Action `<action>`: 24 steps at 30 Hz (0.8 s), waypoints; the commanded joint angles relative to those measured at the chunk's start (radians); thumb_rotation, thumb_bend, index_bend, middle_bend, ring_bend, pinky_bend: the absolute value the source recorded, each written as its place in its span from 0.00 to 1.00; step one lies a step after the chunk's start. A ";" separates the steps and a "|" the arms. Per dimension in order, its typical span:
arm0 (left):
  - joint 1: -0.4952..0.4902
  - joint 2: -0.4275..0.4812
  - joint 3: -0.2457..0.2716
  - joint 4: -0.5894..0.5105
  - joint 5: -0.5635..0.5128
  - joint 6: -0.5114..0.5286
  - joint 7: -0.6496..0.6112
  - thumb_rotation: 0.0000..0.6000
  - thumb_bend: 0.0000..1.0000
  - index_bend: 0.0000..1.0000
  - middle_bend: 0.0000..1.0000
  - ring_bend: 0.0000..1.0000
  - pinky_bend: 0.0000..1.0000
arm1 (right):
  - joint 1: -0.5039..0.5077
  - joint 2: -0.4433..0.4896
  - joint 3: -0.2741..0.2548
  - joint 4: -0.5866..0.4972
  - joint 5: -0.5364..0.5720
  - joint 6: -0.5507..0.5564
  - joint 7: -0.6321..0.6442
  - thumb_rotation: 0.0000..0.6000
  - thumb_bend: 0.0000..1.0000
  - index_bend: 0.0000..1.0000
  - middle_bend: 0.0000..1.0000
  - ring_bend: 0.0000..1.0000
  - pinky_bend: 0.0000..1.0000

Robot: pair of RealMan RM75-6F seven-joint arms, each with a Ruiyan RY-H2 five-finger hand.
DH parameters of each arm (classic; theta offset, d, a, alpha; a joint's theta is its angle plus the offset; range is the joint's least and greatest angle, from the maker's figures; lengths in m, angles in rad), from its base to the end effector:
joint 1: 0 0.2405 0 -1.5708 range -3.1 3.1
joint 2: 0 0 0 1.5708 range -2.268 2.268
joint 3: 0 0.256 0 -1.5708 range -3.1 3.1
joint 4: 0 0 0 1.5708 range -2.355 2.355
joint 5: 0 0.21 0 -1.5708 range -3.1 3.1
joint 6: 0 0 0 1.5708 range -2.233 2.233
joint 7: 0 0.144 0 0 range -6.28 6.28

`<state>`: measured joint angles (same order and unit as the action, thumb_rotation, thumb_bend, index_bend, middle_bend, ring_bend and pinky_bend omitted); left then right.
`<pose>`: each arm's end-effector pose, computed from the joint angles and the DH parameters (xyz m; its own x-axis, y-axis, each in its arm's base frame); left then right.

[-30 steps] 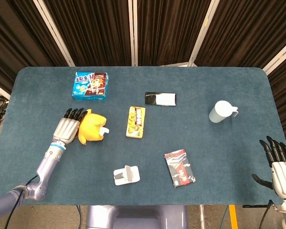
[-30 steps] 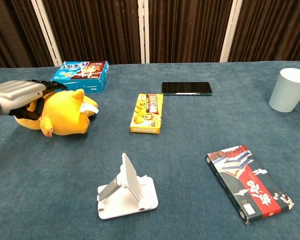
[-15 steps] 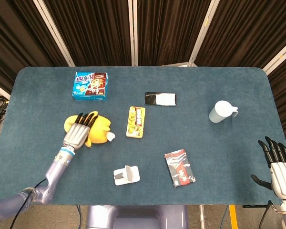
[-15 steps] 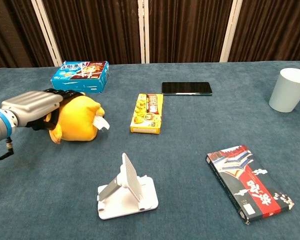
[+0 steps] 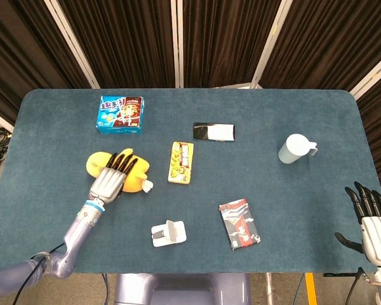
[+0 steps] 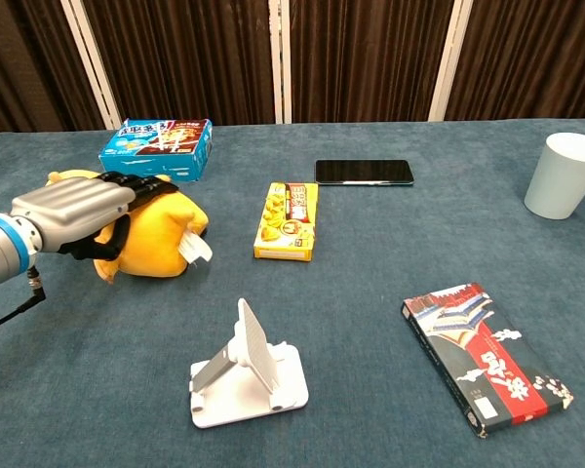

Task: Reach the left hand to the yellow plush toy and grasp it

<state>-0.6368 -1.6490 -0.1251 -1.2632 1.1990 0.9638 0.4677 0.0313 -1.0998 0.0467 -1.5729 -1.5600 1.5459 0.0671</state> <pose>-0.2085 0.3314 -0.0384 0.6433 0.2143 0.7350 0.7525 -0.3538 -0.5555 -0.3179 -0.1638 0.1730 0.3898 0.0347 0.9202 -0.9203 -0.0196 0.3906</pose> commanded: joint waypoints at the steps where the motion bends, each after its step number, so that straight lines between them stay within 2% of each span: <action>1: 0.011 0.013 0.001 0.019 -0.021 -0.006 -0.017 1.00 1.00 0.00 0.00 0.00 0.00 | 0.001 -0.002 -0.001 -0.001 -0.001 -0.002 -0.005 1.00 0.16 0.00 0.00 0.00 0.00; 19: 0.062 0.087 0.007 0.097 -0.012 0.024 -0.155 1.00 1.00 0.00 0.00 0.00 0.00 | 0.001 -0.006 -0.007 -0.006 -0.011 -0.002 -0.022 1.00 0.16 0.00 0.00 0.00 0.00; 24: 0.080 0.132 -0.014 0.027 0.046 0.104 -0.243 1.00 1.00 0.00 0.00 0.00 0.00 | 0.002 -0.009 -0.009 -0.006 -0.015 -0.001 -0.030 1.00 0.16 0.00 0.00 0.00 0.00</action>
<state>-0.5683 -1.5440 -0.1263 -1.1920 1.2136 1.0244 0.2684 0.0331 -1.1085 0.0383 -1.5793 -1.5746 1.5446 0.0381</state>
